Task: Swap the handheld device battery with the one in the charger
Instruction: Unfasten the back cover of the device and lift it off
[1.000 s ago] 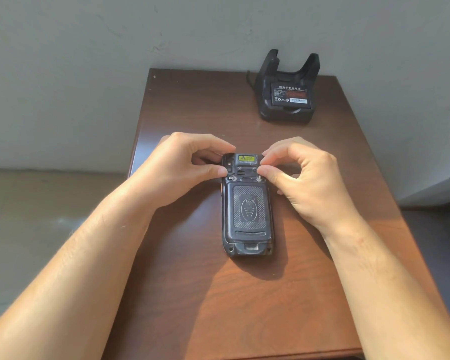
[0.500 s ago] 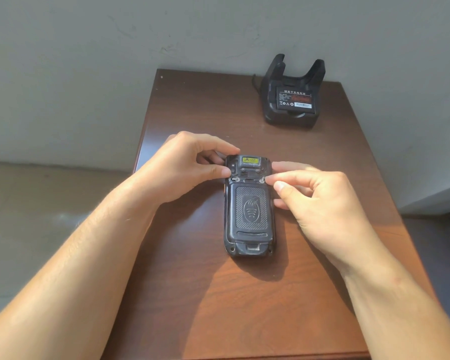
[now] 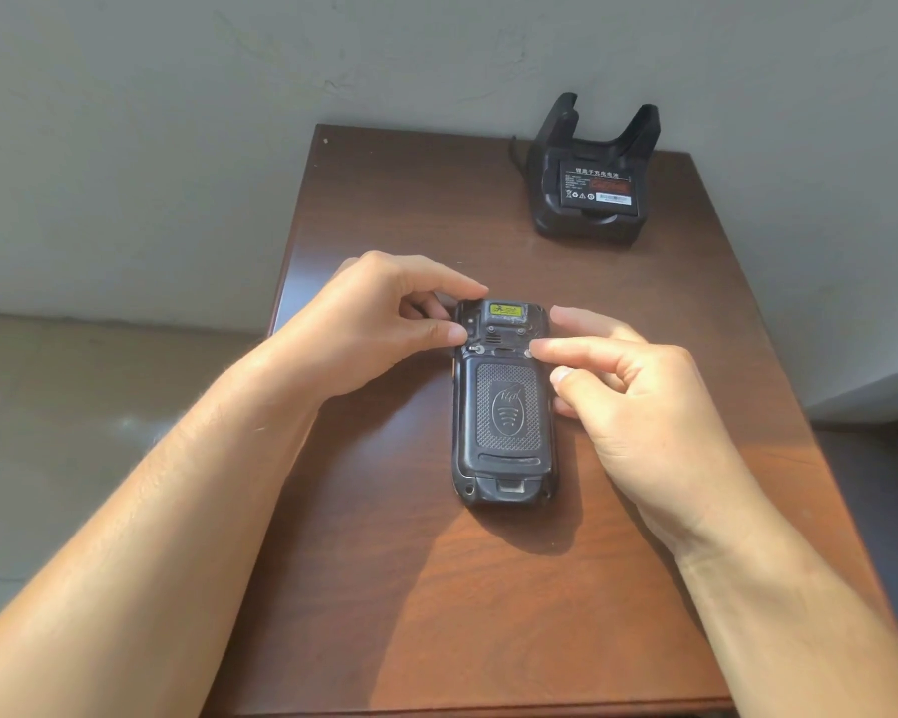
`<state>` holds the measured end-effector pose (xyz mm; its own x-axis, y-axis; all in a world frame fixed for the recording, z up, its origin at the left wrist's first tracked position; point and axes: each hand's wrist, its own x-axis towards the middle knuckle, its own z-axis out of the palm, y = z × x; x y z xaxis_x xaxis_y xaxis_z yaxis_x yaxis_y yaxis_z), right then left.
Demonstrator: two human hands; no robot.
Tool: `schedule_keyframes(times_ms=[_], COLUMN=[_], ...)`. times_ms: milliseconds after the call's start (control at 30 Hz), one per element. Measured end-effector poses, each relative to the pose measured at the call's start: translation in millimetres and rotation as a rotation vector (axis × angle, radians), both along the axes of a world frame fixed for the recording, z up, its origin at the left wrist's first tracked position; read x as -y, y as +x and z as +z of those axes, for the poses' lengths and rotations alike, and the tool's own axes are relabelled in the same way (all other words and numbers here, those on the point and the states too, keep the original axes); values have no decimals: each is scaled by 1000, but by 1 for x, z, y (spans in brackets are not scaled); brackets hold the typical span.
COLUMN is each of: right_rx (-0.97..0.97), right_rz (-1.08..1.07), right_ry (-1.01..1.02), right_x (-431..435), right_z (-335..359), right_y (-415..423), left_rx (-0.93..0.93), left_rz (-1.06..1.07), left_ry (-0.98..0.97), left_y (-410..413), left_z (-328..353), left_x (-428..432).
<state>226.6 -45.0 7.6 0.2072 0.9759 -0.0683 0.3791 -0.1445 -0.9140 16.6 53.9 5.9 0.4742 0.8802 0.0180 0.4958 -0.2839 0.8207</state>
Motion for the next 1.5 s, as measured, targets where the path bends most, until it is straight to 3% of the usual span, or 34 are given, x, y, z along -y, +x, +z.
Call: schedule_keyframes(times_ms=[200, 567, 800, 1233, 1367, 1500], right_rx=[422, 673, 716, 549, 532, 631], right_rz=[22, 172, 132, 57, 39, 175], right_ry=[125, -22, -54, 7, 113, 141], right_x=[-17, -46, -43, -36, -30, -19], right_z=[12, 31, 31, 11, 25, 48], right_y=[-7, -31, -40, -45, -23, 1], left_rx=[-16, -35, -32, -39, -29, -16], left_rz=[-53, -55, -42, -40, -39, -40], left_ry=[-21, 44, 67, 73, 37, 12], left_y=[-2, -5, -8, -6, -6, -6], left_z=[1, 0, 1, 3, 1, 1], left_x=[-2, 0, 0, 0, -2, -2])
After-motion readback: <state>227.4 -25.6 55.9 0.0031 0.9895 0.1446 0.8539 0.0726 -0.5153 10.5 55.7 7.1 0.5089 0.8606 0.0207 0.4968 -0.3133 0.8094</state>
